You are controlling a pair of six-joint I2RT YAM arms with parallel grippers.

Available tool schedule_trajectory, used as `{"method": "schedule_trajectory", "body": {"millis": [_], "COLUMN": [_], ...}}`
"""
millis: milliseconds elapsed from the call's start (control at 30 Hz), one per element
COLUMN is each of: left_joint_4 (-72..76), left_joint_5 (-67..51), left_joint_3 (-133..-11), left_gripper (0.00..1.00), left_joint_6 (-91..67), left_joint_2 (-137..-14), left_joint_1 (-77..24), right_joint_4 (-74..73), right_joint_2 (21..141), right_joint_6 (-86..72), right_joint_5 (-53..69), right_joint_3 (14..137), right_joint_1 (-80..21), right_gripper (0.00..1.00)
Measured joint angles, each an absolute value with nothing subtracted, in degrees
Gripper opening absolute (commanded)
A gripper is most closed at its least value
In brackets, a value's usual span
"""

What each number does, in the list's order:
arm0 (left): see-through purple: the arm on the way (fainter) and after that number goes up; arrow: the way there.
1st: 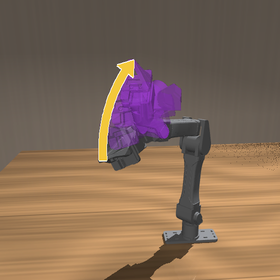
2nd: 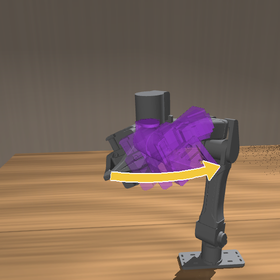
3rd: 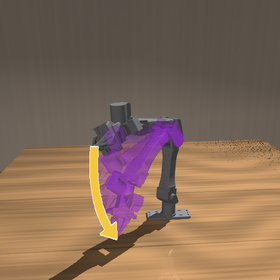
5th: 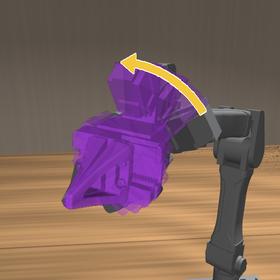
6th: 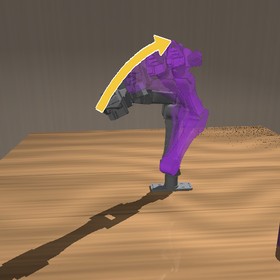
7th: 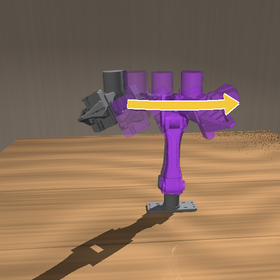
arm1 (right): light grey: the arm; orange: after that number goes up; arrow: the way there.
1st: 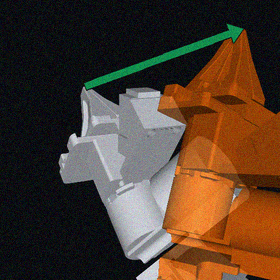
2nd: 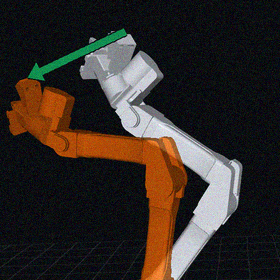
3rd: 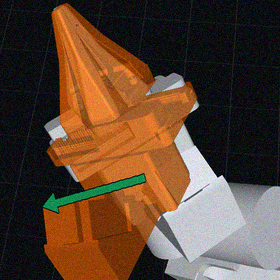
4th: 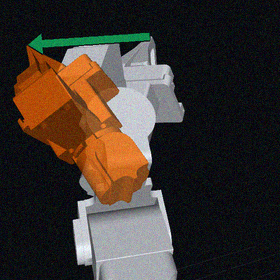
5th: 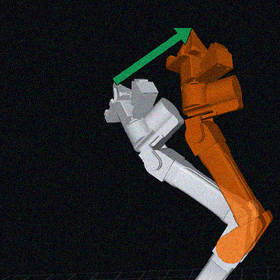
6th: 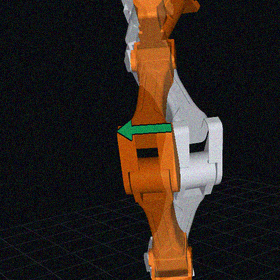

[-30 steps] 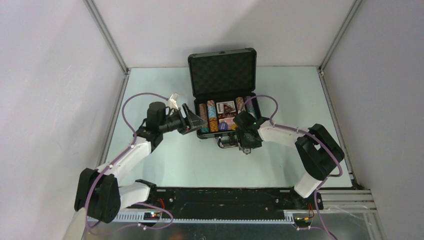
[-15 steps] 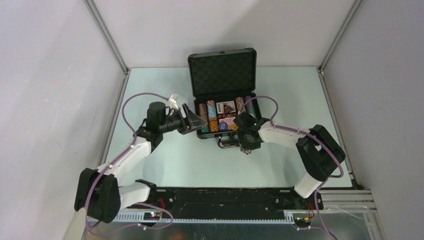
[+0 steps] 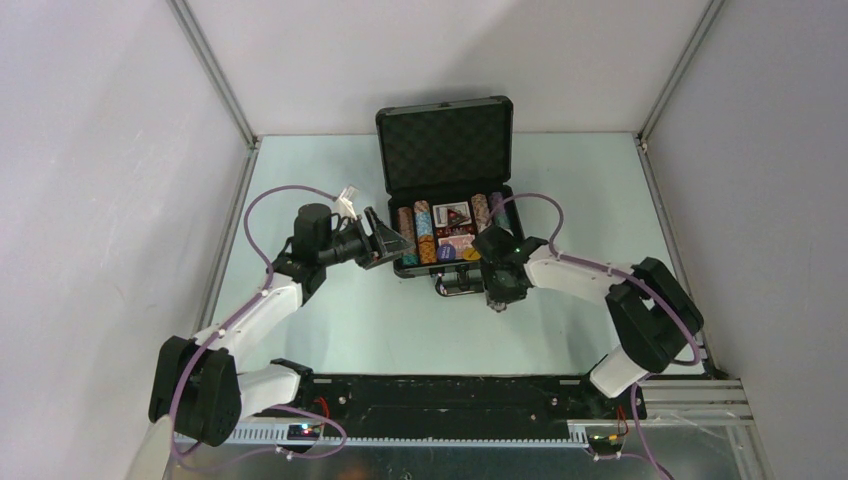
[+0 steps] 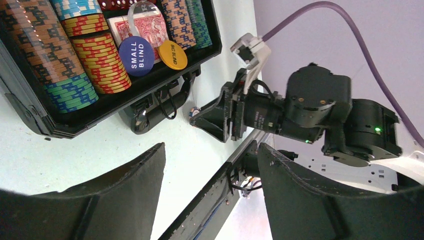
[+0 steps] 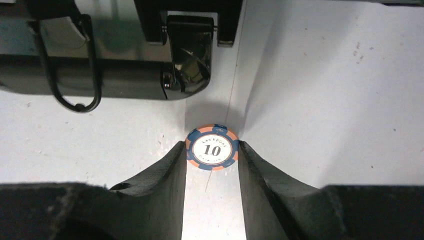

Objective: Pack up texas hold em set

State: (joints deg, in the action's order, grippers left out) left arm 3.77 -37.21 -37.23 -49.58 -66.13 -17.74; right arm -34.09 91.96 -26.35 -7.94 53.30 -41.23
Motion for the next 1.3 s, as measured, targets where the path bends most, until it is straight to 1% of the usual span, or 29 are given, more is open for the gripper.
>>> {"method": "schedule_trajectory", "body": {"millis": [167, 367, 500, 667, 733, 767, 800, 867, 933, 1000, 1133, 1300], "left_joint_4": [3.77, 3.77, 3.77, 3.77, 3.77, 3.77, 3.77, 3.77, 3.77, 3.75, 3.75, 3.77], "left_joint_5": [-37.21, -37.19, -37.19, -37.17, -37.17, -37.17, -37.17, -37.17, -37.17, -37.17, -37.19, -37.19], "left_joint_3": [-37.23, -37.23, -37.23, -37.23, -37.21, -37.21, -37.21, -37.21, -37.19, -37.17, -37.17, -37.17], "left_gripper": [0.72, 0.72, 0.72, 0.72, 0.72, 0.72, 0.72, 0.72, 0.72, 0.72, 0.72, 0.72], "left_joint_6": [-49.58, -49.6, -49.58, -49.6, -49.58, -49.6, -49.58, -49.58, -49.58, -49.58, -49.58, -49.58], "left_joint_2": [-66.13, -66.13, -66.13, -66.13, -66.13, -66.13, -66.13, -66.13, -66.13, -66.13, -66.13, -66.13], "left_joint_1": [-17.74, -17.74, -17.74, -17.74, -17.74, -17.74, -17.74, -17.74, -17.74, -17.74, -17.76, -17.78], "right_joint_4": [-36.67, -38.57, -38.26, -38.0, -38.3, -38.37, -38.72, -39.13, -38.98, -38.76, -39.07, -38.7], "right_joint_2": [87.37, 86.63, 89.86, 95.9, 97.8, 98.21, 98.32, 97.97, 96.77, 94.28, 88.42, 85.08], "right_joint_6": [-25.58, -22.76, -20.73, -19.16, -18.87, -18.76, -18.72, -18.79, -18.98, -19.38, -20.58, -23.53], "right_joint_5": [-7.46, -6.98, -6.57, -6.52, -6.5, -6.46, -6.33, -6.09, -5.74, -5.26, -4.14, -3.81], "right_joint_3": [54.0, 62.33, 69.32, 74.37, 75.5, 75.66, 75.64, 75.42, 74.11, 70.98, 63.24, 55.2], "right_joint_1": [-39.77, -35.4, -32.75, -31.24, -31.16, -31.16, -31.16, -31.29, -31.57, -32.14, -33.82, -37.12], "right_gripper": [0.46, 0.48, 0.48, 0.49, 0.51, 0.54, 0.55, 0.63, 0.69, 0.72, 0.73, 0.72]}}
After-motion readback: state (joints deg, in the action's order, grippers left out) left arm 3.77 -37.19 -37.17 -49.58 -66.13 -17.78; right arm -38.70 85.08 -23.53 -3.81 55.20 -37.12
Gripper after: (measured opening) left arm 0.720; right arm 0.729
